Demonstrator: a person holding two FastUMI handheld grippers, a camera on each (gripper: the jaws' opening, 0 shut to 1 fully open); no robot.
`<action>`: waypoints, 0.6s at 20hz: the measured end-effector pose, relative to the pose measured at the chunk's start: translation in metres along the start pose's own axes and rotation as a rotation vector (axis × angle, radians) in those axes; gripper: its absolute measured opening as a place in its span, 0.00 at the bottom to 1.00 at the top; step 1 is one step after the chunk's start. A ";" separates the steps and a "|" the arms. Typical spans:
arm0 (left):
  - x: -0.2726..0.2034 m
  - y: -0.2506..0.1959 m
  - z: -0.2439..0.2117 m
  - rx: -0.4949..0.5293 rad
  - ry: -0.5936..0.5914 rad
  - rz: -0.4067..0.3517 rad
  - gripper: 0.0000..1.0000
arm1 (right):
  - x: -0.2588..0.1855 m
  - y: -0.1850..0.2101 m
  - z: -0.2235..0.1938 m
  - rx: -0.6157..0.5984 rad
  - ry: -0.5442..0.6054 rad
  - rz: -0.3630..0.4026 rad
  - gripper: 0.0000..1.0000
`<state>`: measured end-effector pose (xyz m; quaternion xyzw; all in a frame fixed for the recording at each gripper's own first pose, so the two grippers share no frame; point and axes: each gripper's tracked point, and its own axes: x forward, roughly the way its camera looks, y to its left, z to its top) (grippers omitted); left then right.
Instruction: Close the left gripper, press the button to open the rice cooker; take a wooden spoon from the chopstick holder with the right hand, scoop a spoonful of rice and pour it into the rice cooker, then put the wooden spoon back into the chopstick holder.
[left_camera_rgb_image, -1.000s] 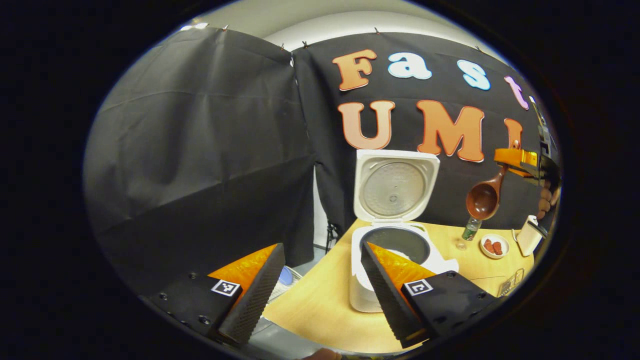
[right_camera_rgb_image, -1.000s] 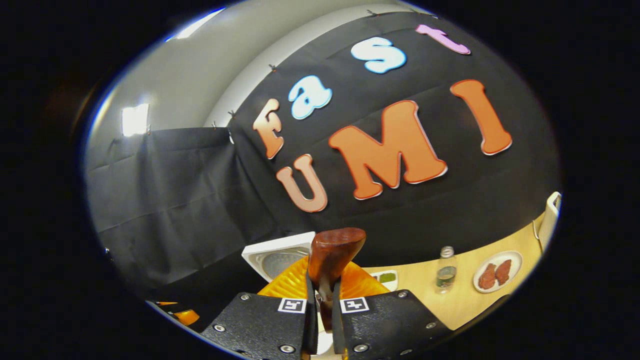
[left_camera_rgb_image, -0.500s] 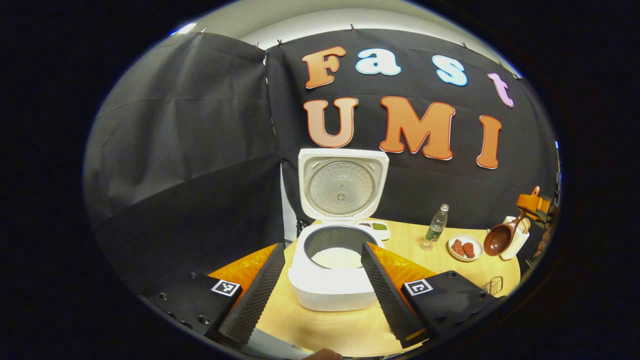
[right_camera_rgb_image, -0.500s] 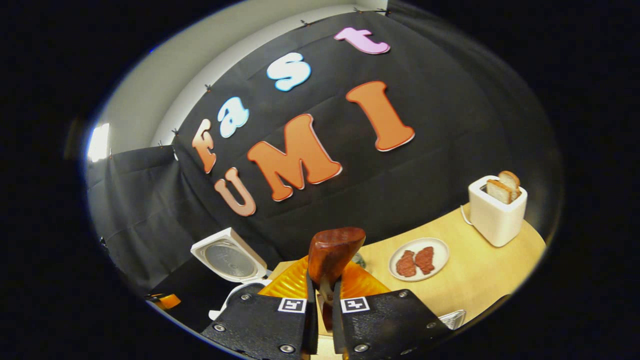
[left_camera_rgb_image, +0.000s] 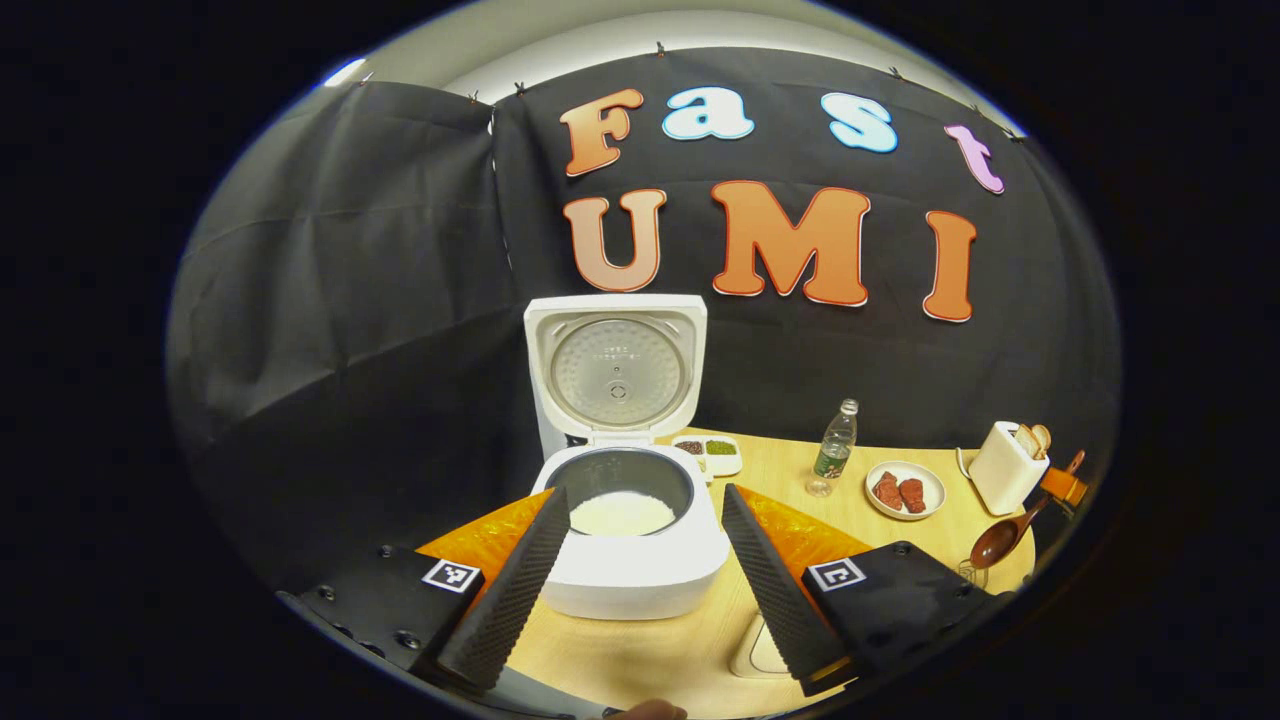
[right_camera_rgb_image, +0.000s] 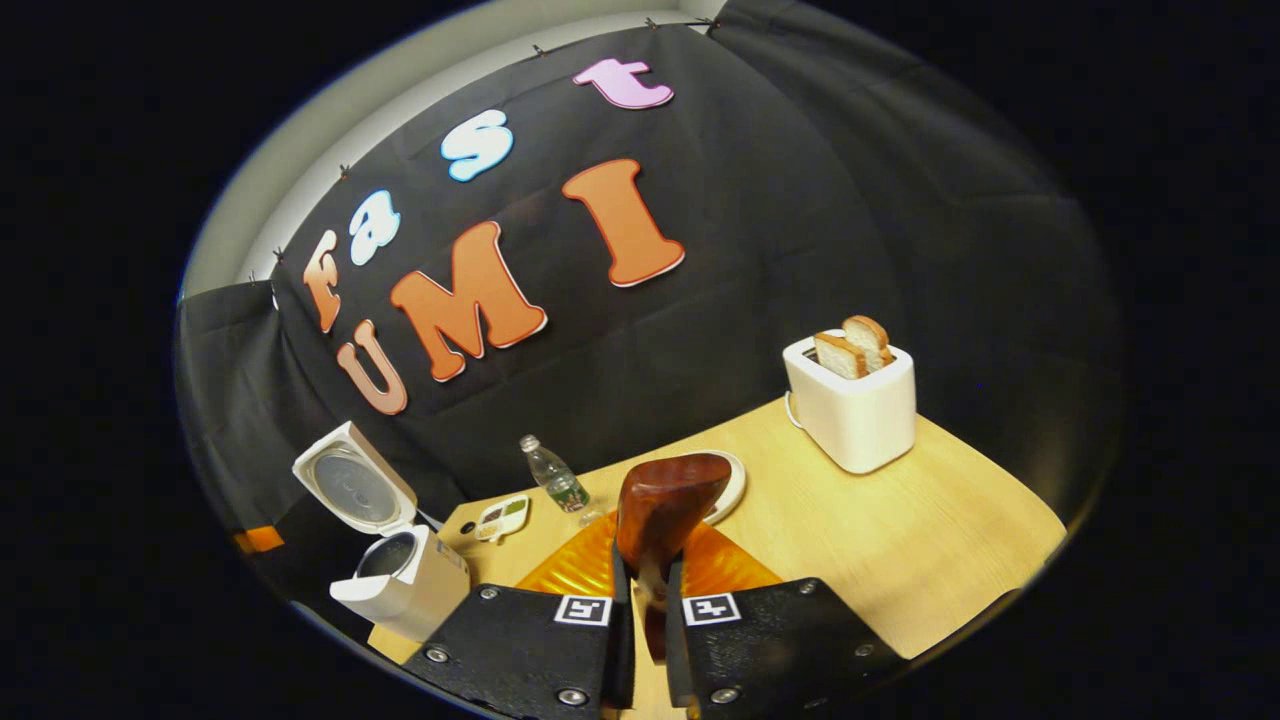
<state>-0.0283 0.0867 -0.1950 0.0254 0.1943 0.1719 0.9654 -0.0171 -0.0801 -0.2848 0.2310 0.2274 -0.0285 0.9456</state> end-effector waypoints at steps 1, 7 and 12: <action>-0.001 -0.003 0.001 0.001 -0.002 0.000 1.00 | 0.001 -0.007 -0.004 0.005 -0.004 -0.014 0.12; -0.009 -0.004 -0.008 -0.006 0.028 0.009 1.00 | 0.009 -0.025 -0.051 0.009 0.042 -0.070 0.13; -0.008 0.006 -0.013 -0.032 0.058 0.029 1.00 | 0.013 -0.024 -0.078 0.038 0.119 -0.076 0.19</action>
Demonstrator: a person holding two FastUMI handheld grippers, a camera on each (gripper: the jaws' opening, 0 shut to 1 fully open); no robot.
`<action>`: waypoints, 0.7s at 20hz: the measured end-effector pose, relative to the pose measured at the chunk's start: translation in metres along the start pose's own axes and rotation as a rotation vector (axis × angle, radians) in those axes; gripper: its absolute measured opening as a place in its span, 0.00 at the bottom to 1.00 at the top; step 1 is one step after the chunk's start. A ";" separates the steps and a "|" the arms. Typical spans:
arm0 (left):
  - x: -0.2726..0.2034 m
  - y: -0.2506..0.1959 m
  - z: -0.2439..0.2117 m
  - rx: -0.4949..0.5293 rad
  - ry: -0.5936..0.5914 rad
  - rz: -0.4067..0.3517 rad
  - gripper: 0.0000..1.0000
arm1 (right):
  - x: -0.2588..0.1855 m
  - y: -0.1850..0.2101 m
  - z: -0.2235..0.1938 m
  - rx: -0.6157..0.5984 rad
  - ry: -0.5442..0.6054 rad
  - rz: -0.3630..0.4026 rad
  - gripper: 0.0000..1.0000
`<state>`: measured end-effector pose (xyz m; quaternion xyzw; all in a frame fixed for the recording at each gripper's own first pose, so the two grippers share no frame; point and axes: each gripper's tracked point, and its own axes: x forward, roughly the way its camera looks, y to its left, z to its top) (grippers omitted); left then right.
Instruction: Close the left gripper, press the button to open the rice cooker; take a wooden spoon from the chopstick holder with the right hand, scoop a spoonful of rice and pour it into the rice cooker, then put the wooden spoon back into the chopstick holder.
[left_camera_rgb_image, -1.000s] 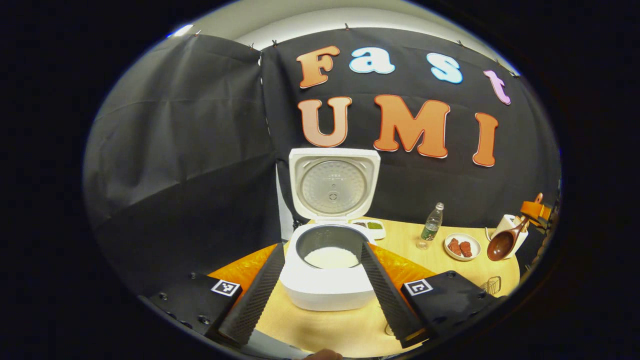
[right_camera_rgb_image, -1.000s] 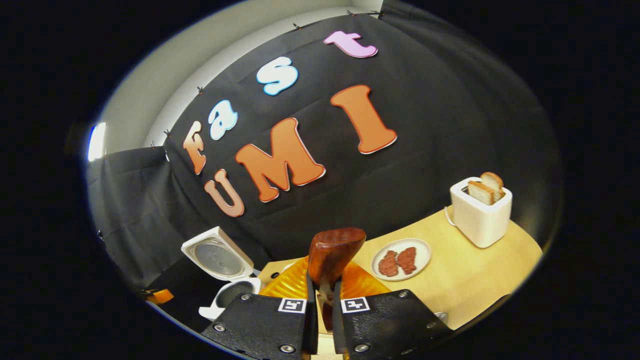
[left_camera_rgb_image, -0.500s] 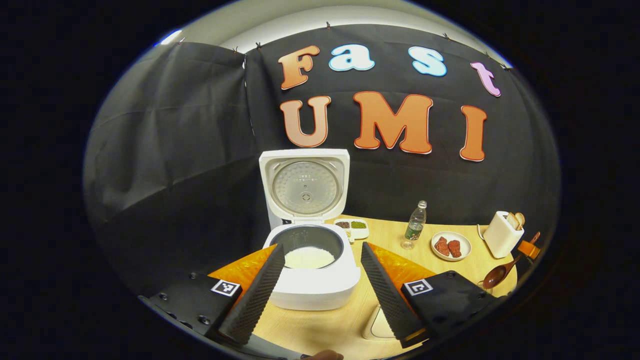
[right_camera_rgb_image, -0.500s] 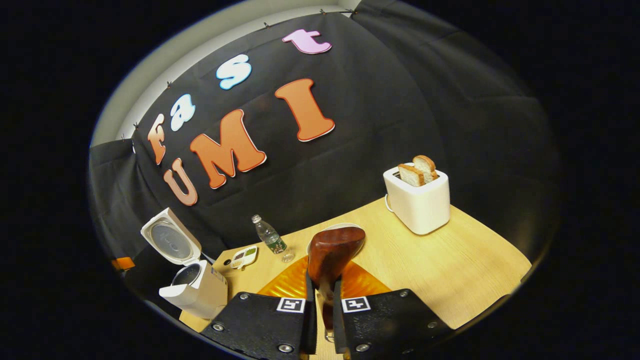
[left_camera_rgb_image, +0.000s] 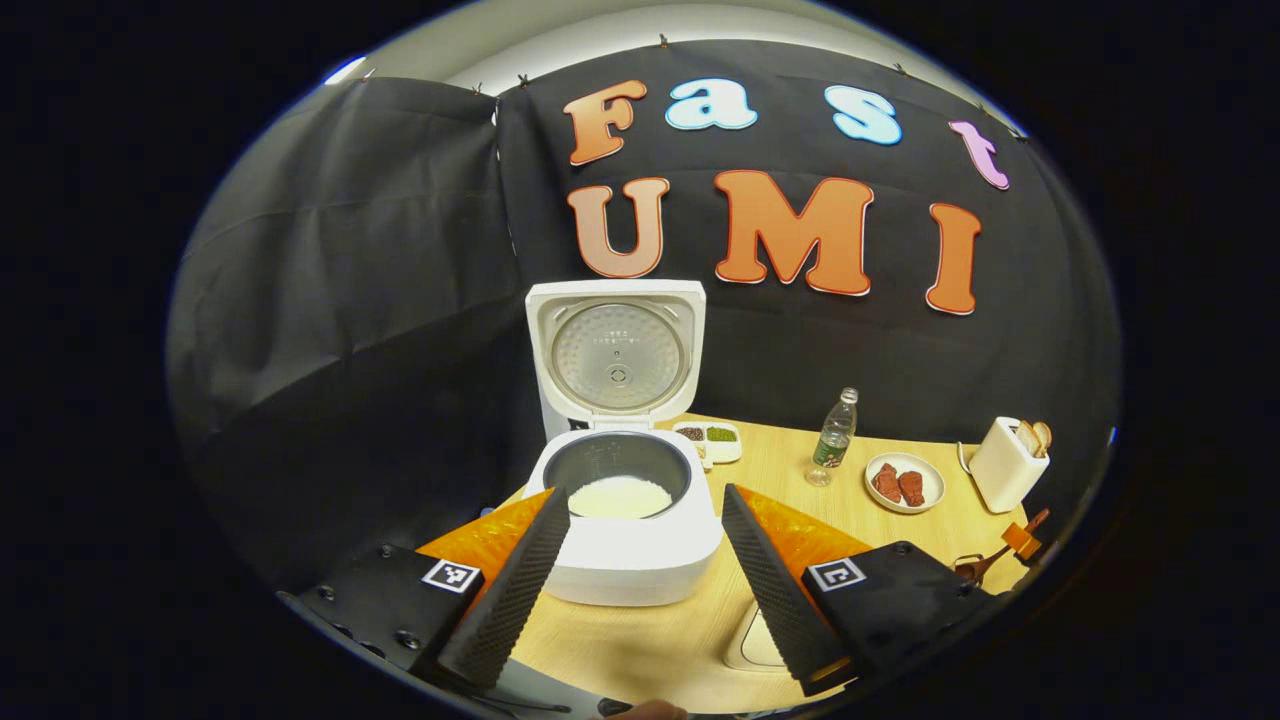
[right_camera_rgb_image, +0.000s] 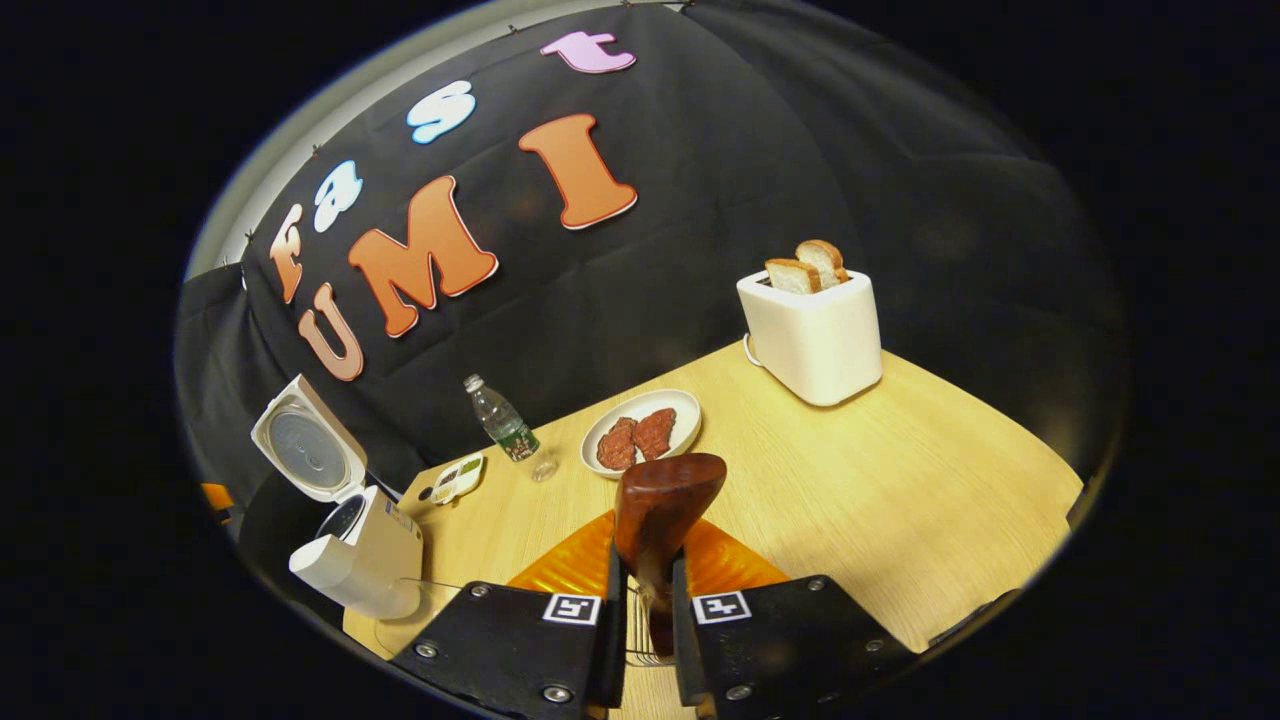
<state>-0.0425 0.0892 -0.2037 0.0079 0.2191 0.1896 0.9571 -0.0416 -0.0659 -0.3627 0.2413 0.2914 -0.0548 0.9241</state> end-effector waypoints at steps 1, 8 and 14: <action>0.001 0.001 0.003 -0.013 -0.001 0.001 1.00 | 0.000 0.001 -0.002 0.014 0.013 0.000 0.20; 0.027 0.019 0.047 -0.053 -0.042 -0.005 1.00 | -0.009 -0.030 0.001 -0.045 0.112 -0.162 0.62; 0.058 0.028 0.121 -0.058 -0.116 -0.013 1.00 | -0.038 -0.033 0.054 -0.170 0.033 -0.224 0.89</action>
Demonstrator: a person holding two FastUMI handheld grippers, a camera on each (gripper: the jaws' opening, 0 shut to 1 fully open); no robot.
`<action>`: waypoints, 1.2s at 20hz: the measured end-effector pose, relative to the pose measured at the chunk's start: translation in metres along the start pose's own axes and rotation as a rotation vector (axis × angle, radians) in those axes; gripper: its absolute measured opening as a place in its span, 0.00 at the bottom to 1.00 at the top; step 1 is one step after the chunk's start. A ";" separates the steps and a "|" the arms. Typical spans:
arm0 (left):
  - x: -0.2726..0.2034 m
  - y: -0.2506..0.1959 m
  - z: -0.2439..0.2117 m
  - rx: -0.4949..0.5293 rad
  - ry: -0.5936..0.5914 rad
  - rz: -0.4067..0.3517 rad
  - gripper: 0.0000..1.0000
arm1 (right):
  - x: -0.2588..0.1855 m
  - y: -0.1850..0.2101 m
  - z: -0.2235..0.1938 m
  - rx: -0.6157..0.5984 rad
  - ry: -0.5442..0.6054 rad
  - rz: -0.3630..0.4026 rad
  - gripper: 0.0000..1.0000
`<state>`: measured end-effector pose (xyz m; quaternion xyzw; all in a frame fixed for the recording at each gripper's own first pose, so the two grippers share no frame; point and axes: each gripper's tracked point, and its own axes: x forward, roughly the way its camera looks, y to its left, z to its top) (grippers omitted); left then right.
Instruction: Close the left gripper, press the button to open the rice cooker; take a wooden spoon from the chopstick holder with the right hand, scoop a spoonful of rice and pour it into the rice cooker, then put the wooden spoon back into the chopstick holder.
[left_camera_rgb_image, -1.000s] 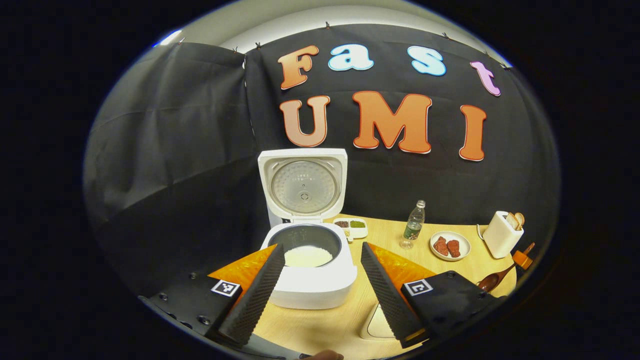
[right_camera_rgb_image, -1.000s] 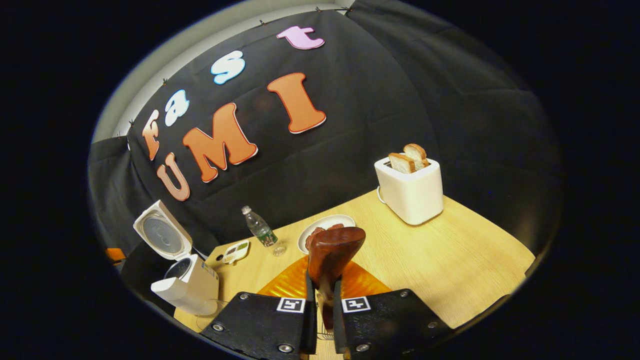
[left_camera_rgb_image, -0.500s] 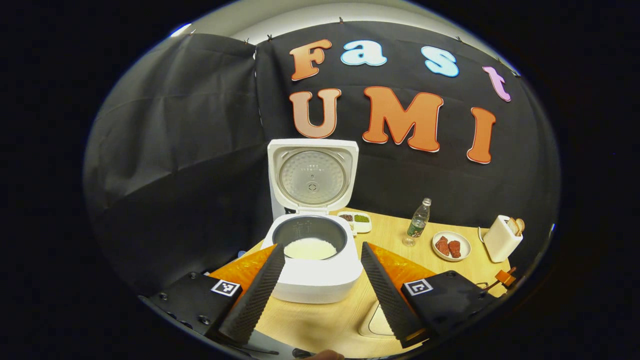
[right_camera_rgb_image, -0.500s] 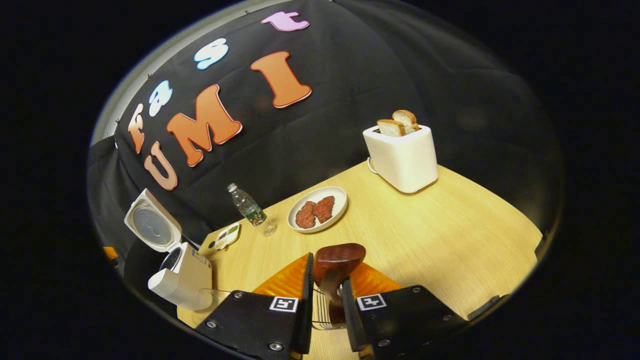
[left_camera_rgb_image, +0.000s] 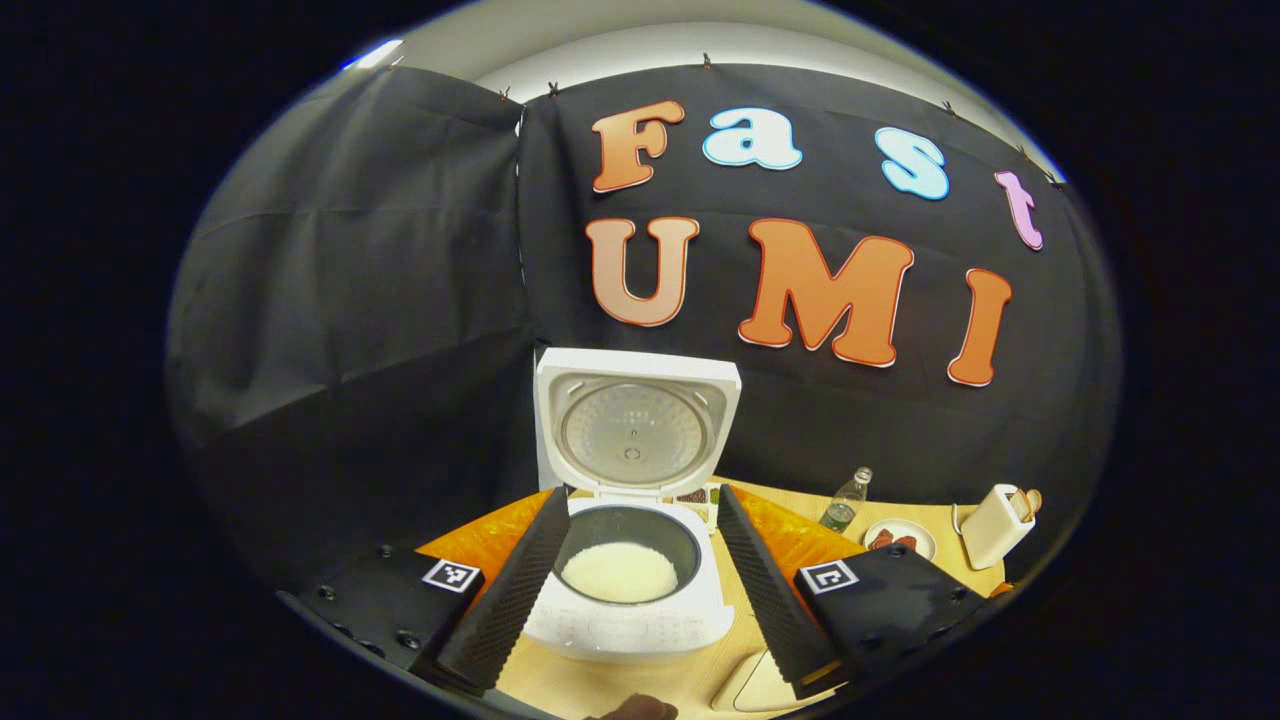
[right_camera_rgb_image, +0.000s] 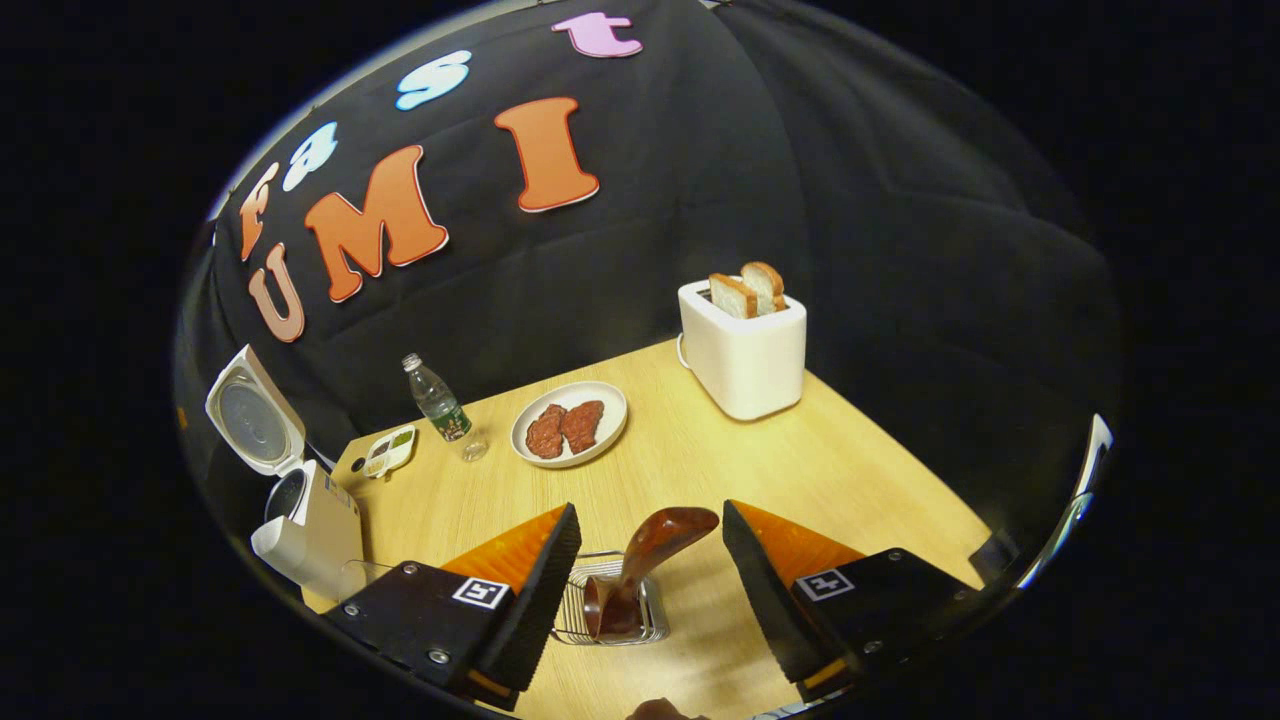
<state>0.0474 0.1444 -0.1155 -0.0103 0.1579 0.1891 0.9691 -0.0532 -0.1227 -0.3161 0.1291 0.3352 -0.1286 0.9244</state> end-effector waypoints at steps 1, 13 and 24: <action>0.009 0.000 0.014 0.011 -0.012 0.001 1.00 | -0.004 0.002 0.012 -0.024 -0.021 -0.001 0.89; 0.169 -0.021 0.096 0.098 -0.040 -0.022 1.00 | -0.053 0.066 0.096 -0.100 -0.178 0.093 0.92; 0.244 0.037 0.062 0.009 0.153 0.163 1.00 | -0.048 0.098 0.109 -0.144 -0.150 0.132 0.92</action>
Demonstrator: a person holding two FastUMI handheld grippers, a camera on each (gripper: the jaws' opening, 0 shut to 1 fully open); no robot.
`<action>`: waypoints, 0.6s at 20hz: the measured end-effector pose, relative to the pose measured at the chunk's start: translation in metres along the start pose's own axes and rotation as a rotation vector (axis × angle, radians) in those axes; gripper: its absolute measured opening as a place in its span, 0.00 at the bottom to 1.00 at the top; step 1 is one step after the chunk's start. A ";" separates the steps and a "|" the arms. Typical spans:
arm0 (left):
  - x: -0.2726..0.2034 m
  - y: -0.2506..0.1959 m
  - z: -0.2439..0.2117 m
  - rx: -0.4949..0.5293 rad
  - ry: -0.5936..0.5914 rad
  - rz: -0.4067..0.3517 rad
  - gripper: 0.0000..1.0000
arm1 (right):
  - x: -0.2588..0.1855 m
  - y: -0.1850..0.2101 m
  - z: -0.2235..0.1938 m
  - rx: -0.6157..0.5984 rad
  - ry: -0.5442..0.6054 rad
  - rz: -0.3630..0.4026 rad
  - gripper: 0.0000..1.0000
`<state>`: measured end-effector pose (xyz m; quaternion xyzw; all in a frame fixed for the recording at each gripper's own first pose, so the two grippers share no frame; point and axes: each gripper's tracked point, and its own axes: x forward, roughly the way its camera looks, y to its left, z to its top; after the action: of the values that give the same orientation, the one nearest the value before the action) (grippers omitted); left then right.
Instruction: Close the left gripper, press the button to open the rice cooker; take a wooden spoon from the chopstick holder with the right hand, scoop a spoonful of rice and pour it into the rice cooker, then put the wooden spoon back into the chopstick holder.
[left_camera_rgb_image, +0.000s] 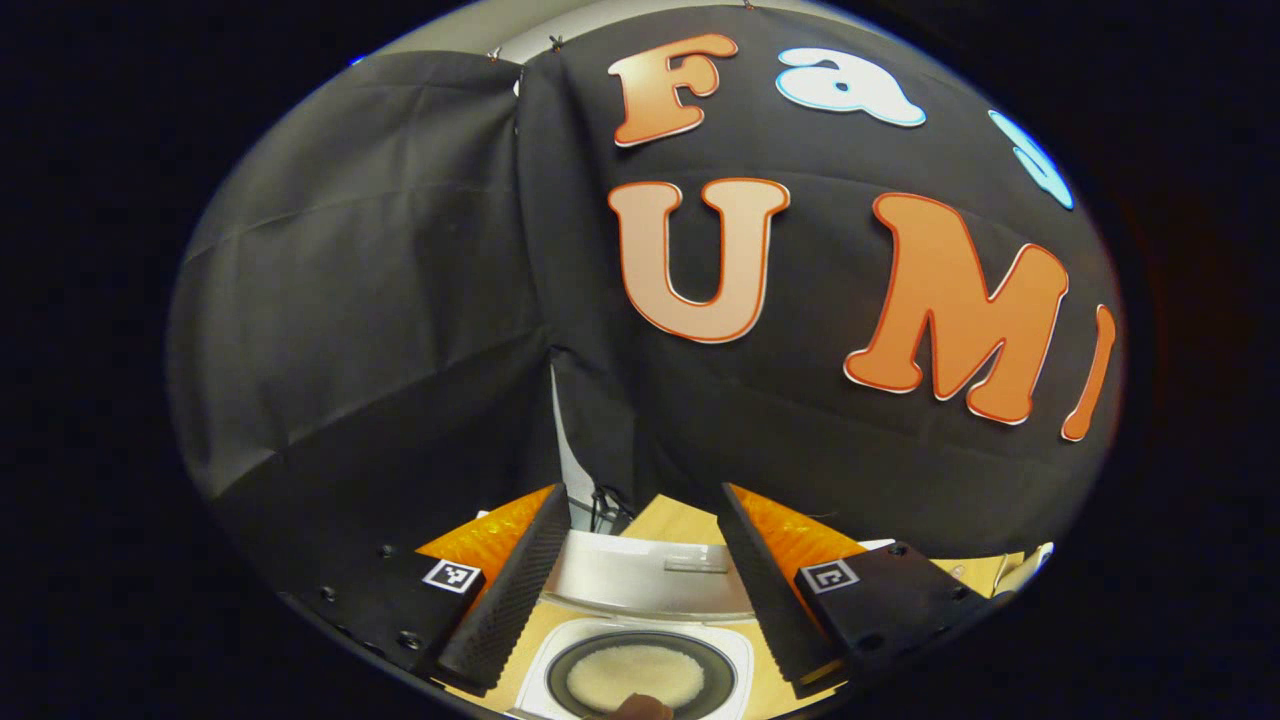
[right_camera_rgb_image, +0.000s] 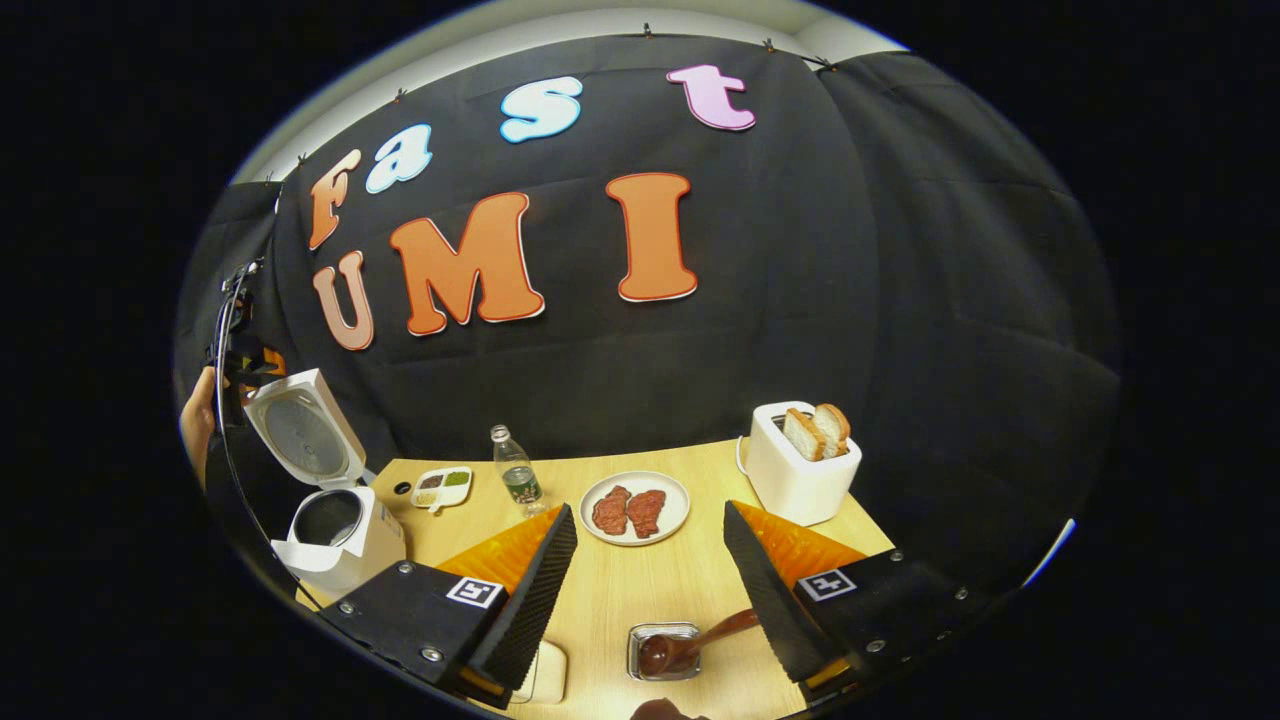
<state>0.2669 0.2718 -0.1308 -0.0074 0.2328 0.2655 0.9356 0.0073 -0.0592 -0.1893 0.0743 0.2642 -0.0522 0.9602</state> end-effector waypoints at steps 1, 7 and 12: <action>-0.001 0.003 -0.002 0.014 0.009 0.020 1.00 | 0.003 0.009 0.002 0.001 -0.001 0.016 0.92; -0.030 0.012 -0.036 0.065 0.071 0.062 1.00 | 0.006 0.052 -0.009 -0.034 0.027 0.125 0.92; -0.058 -0.003 -0.130 0.006 0.315 -0.038 1.00 | 0.005 0.053 -0.021 0.002 0.035 0.159 0.92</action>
<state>0.1688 0.2224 -0.2214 -0.0507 0.3774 0.2423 0.8923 0.0084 -0.0036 -0.2029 0.0971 0.2742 0.0250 0.9564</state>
